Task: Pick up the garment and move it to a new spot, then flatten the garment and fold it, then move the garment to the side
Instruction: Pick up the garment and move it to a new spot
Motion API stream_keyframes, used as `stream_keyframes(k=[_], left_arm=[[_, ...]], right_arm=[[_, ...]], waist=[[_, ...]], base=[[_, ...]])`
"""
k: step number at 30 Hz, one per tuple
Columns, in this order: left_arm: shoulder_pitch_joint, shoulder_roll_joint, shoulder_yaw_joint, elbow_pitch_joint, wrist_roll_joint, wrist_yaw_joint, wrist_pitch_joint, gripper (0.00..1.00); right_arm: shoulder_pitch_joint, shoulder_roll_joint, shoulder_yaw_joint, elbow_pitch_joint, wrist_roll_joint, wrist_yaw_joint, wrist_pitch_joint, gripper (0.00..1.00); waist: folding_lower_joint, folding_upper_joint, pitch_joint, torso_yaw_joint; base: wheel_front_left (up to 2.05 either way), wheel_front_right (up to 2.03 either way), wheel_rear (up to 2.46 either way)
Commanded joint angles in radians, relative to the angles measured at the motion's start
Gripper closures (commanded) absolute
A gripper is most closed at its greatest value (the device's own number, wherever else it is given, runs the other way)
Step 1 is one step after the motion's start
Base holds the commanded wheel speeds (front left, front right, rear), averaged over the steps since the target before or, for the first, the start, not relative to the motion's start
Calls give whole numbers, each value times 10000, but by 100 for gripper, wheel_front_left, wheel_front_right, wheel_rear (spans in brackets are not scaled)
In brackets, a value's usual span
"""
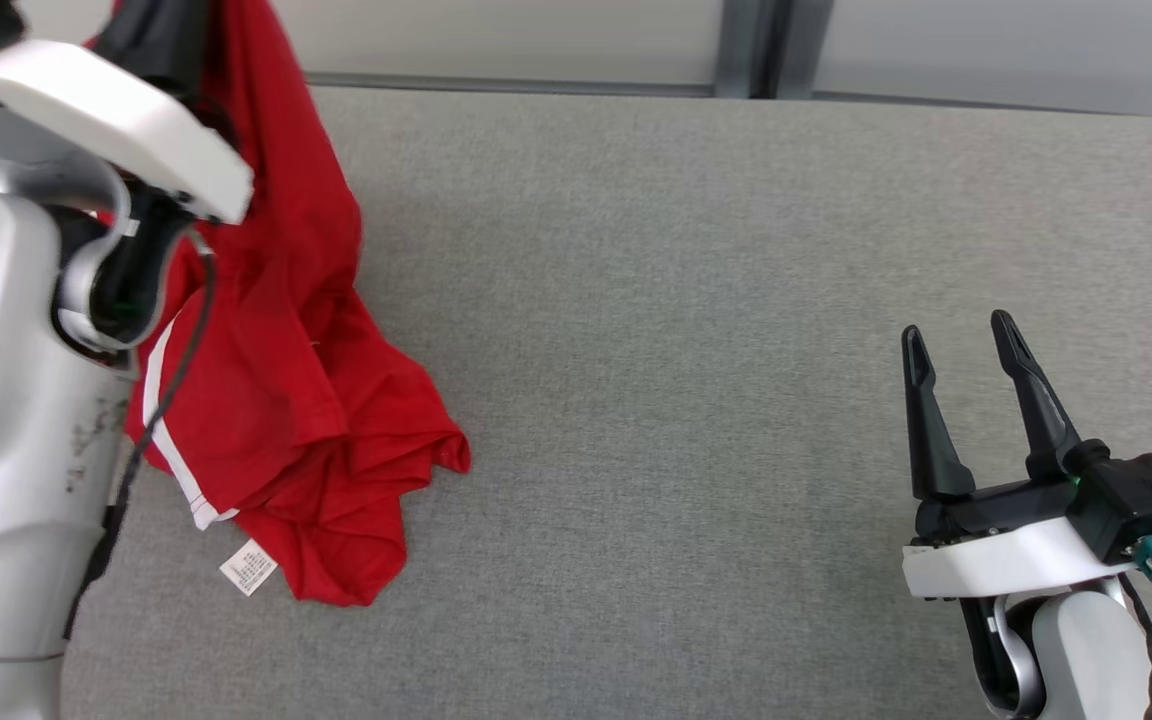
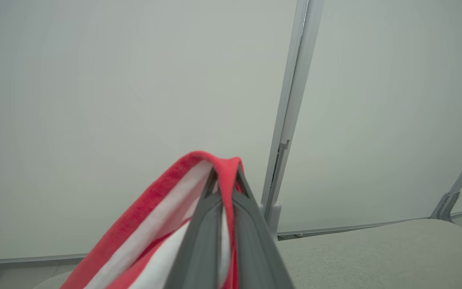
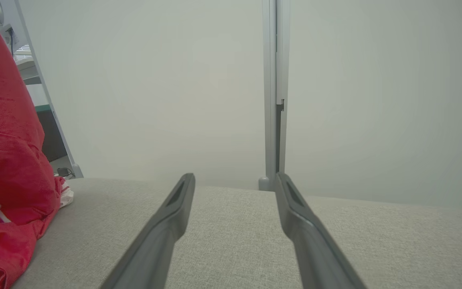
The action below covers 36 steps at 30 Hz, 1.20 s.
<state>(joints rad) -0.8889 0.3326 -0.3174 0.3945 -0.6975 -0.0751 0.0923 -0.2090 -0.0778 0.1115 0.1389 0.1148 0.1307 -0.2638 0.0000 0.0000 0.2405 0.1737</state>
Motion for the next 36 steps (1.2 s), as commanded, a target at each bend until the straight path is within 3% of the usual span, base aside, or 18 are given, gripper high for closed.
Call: stream_keyframes(k=[1,5,12,24,29,30,31,34,36], left_arm=[[76,19,-26,-162,27,105,28,100],[250,-658,-239,-1559,-215,714,491,100],[-143,-1526,-792,-2166,-124,1406,1107,100],[-1608,-2473,-1298,-1072,-7,1595,804,100],[-2128,-2648,-1702,-395,187,1421,433,98],[-2221,-2688,-1822,-224,201,1350,330,57],[-2266,-2705,-1882,-8,128,1413,255,0],[-2341,-2760,-2196,511,-162,1285,121,0],[-2521,-2761,-2163,776,-137,1501,-273,0]], right_arm=[[73,7,-17,17,49,2,-15,0],[96,129,26,29,120,2,-14,0],[20,229,56,12,279,2,-14,0],[-570,265,623,-58,1394,2,-14,0],[-637,265,770,-92,1661,2,-15,0],[-649,265,790,-101,1707,2,-15,0],[-669,267,795,-106,1758,2,-14,0],[-730,273,846,-147,1854,2,-15,0],[-719,264,854,-168,1906,2,-14,0]], waist=[[0,0,-192,-167],[0,0,-436,-553],[0,0,-355,-1411],[0,0,361,-3629],[0,0,584,-4211],[0,0,645,-4323],[0,0,700,-4410],[0,0,844,-4580],[0,0,900,-4605]], base=[[0,0,0],[0,0,0],[0,0,0],[0,0,0],[0,0,0],[0,0,0],[0,0,0],[0,0,0],[0,0,0]])
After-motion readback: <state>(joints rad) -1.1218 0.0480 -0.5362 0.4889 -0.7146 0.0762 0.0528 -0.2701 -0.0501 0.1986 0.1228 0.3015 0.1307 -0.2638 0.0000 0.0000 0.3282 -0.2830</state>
